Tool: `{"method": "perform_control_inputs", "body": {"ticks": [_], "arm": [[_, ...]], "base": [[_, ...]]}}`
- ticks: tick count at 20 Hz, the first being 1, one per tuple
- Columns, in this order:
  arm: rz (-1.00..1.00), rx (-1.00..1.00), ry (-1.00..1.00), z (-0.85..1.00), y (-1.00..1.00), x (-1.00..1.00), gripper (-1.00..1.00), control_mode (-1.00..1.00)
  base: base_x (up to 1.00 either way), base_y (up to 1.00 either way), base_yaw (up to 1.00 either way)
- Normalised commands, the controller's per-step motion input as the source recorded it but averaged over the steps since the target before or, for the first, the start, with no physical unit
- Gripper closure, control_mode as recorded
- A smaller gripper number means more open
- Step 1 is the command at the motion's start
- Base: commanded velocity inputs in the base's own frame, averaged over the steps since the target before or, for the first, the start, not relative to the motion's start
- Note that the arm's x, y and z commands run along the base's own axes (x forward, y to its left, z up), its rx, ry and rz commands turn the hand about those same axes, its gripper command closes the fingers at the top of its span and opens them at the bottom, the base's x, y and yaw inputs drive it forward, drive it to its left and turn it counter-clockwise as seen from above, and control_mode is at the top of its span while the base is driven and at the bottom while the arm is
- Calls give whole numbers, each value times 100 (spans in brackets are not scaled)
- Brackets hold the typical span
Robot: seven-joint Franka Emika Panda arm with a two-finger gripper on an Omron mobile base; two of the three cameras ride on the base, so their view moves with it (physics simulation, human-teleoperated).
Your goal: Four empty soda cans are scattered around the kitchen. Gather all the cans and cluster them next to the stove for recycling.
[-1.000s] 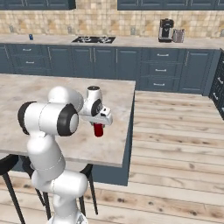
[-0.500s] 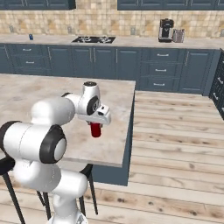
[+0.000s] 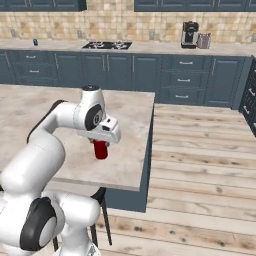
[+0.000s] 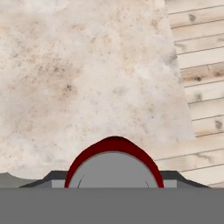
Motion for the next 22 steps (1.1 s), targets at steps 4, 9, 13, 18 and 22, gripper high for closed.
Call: {"method": "perform_control_inputs", "body": {"ticks": [4, 9, 13, 18, 22], "arm": [[0, 0, 2, 27, 0, -74, 100, -100], [0, 0, 1, 13, 0, -66, 100, -100], [0, 0, 0, 2, 0, -6, 100, -100], [0, 0, 0, 0, 0, 0, 100, -100], [0, 0, 0, 0, 0, 0, 100, -100]], "base": [[0, 0, 0], [0, 0, 0], [0, 0, 0], [0, 0, 0], [0, 0, 0]]}}
